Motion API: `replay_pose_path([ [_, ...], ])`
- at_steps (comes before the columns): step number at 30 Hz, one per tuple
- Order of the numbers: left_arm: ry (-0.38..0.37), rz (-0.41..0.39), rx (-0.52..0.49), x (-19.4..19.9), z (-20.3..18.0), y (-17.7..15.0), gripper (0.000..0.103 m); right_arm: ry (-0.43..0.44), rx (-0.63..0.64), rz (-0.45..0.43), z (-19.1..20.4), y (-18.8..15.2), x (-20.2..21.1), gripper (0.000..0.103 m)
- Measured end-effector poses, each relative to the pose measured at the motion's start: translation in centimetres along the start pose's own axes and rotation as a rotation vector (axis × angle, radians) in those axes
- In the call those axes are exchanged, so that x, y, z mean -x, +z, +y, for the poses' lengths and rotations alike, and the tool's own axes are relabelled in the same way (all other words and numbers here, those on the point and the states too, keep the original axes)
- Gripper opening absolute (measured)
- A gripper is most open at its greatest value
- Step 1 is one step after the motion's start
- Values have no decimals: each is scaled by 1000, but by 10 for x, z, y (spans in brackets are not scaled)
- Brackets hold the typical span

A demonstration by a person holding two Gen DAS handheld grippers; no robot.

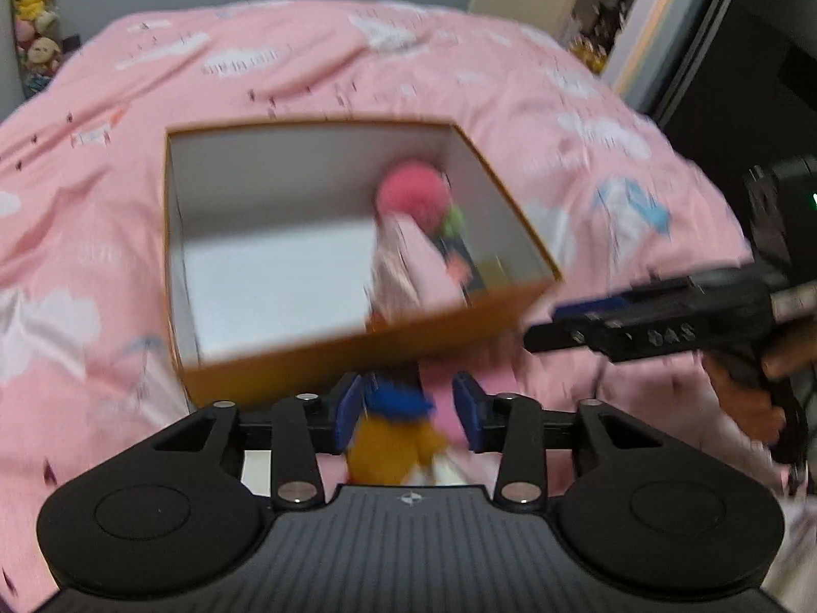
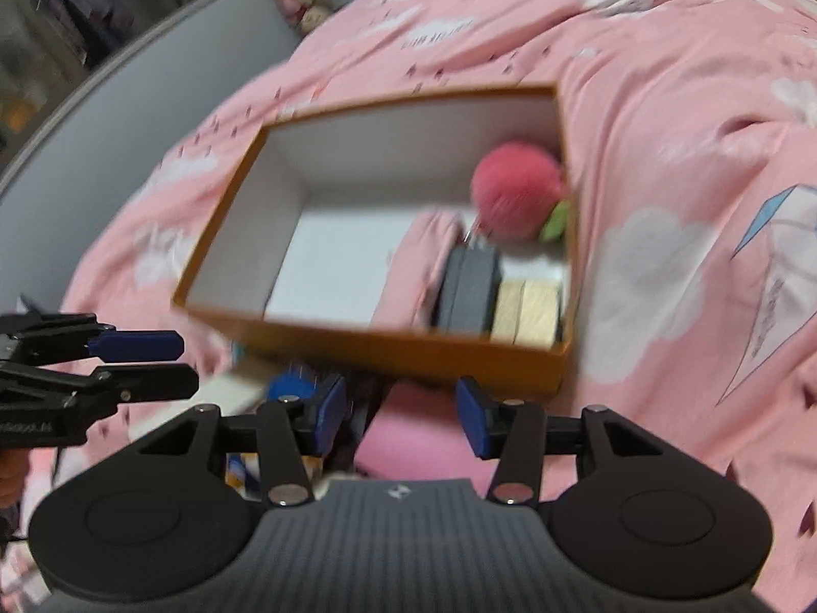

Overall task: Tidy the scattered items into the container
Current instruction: 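Withdraw both tools from the box toward the scattered items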

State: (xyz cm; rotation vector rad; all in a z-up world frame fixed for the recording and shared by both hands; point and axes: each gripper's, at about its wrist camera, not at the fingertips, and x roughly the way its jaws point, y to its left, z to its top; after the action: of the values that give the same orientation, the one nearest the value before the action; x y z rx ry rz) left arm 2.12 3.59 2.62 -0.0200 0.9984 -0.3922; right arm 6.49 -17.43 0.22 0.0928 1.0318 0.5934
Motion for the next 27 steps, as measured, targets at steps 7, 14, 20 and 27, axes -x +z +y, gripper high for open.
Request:
replay_pose_path([
  [7,-48,177,-60,-11,-27,-39,43,39,95,189,28,-37,-10,51],
  [14,-110,317,-63,-4,-35,-67,39,86,101,310,41,-76,-2,52],
  [20,-173,421,-93,4,-55,-93,32,140,144,385,59,-98,7,51],
  [27,-173,418,-76,9,-59,-103,31,153,183,410,68,-99,7,51],
])
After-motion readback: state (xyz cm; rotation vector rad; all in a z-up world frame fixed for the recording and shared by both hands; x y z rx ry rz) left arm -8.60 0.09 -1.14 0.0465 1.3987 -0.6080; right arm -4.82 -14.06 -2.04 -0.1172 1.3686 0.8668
